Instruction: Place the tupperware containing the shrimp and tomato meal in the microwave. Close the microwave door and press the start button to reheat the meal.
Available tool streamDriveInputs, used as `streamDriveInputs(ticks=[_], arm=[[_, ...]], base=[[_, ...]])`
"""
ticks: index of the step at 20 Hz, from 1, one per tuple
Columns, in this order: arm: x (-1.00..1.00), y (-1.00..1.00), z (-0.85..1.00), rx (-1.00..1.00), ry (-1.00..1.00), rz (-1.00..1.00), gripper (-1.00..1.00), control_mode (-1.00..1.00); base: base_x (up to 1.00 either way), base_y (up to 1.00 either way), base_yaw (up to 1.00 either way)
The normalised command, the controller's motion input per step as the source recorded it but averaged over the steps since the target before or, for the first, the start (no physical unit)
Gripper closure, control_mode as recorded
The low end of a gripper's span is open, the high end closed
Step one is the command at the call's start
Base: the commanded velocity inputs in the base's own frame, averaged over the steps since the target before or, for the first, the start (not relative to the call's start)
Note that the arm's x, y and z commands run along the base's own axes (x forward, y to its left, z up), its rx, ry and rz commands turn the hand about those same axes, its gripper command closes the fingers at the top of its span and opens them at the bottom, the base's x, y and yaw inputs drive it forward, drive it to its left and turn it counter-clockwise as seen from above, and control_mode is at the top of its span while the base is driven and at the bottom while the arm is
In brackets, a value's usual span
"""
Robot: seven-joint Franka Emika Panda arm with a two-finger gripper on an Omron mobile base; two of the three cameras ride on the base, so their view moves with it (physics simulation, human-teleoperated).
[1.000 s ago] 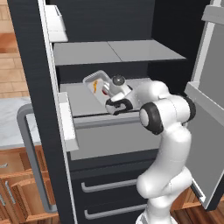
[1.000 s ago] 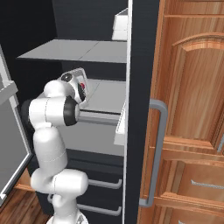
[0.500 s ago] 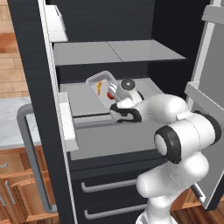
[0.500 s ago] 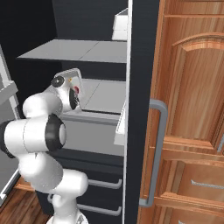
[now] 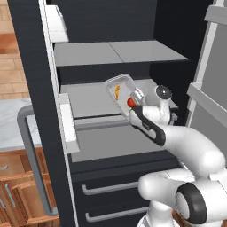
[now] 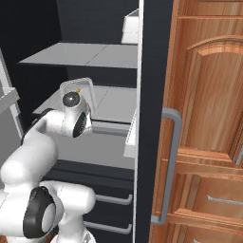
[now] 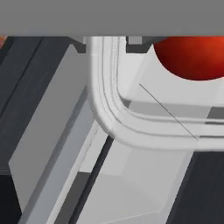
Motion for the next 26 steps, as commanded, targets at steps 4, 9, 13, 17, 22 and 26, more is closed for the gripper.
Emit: streamDriveInputs(ticks=[4,9,13,17,22,26], arm=[[-1.0,-0.51,0.55,0.07,0.14,0.0,1.0,-1.0],[-1.0,-0.34,0.44,0.01,0.25,0.0,1.0,-1.0],[-0.86,-0.14,0.12,0.0,0.2,0.0,1.0,-1.0],[-0.76,-0.16,0.04,0.0,0.11,-0.01,1.0,-1.0],[-0.47,-0.09,0.06,0.0,0.01,0.0,1.0,-1.0],[-0.11,0.02,0.36,0.0,0.0,0.0,1.0,-1.0]], base=[[0.0,0.0,0.0],[0.0,0.0,0.0],[0.0,0.0,0.0],[0.0,0.0,0.0],[0.0,0.0,0.0],[0.0,0.0,0.0]])
